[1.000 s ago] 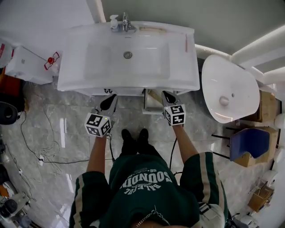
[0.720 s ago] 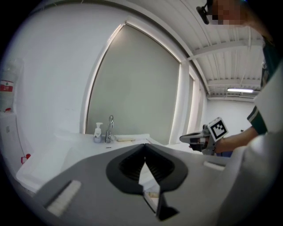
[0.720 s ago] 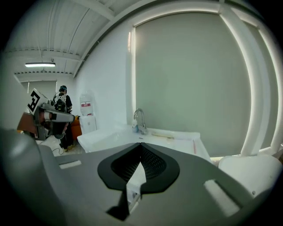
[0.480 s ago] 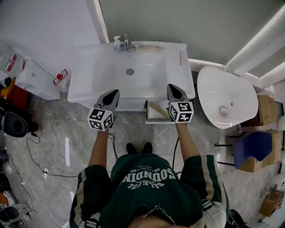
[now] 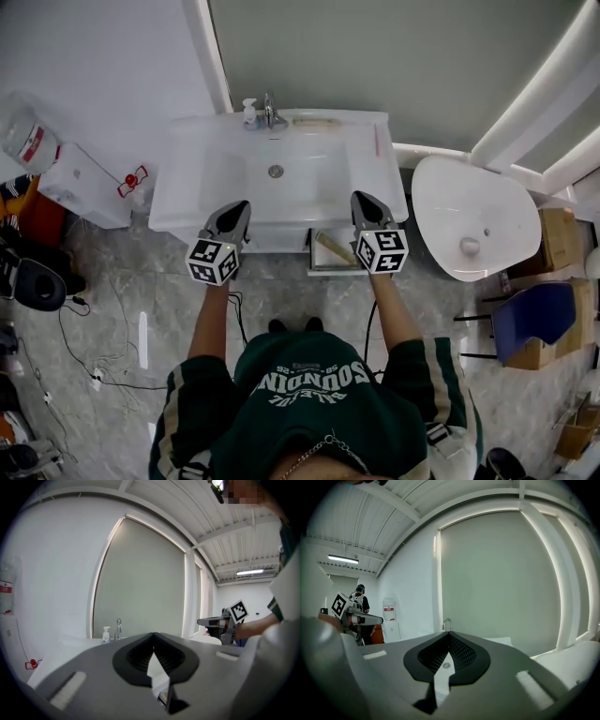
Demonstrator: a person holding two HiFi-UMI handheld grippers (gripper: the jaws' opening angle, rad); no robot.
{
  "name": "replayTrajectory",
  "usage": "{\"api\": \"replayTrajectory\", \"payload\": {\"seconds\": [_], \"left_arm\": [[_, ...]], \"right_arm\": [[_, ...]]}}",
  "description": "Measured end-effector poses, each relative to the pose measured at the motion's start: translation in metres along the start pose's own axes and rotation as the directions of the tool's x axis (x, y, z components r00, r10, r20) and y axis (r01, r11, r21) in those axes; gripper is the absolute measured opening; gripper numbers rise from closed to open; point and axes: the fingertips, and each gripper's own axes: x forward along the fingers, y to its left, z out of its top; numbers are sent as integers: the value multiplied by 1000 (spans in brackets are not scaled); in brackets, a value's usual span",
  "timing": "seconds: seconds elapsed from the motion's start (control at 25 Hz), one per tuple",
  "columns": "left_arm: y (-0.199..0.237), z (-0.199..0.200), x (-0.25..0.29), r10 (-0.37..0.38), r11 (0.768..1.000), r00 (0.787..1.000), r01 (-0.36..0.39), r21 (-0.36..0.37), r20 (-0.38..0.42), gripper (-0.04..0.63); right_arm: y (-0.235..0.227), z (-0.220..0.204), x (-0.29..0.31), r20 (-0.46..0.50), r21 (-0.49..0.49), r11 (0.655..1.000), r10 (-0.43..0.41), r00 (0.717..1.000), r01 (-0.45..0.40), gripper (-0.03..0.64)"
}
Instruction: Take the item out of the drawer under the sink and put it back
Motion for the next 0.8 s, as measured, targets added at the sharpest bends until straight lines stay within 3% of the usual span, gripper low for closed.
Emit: {"api": "replayTrajectory", "payload": {"seconds": [0.8], "left_arm": [[-2,-15,-9,10,1000,1000,-10,-19,-2,50]], "right_arm": [[20,-2,-1,18,-46,998,39,999,-38,2]]}}
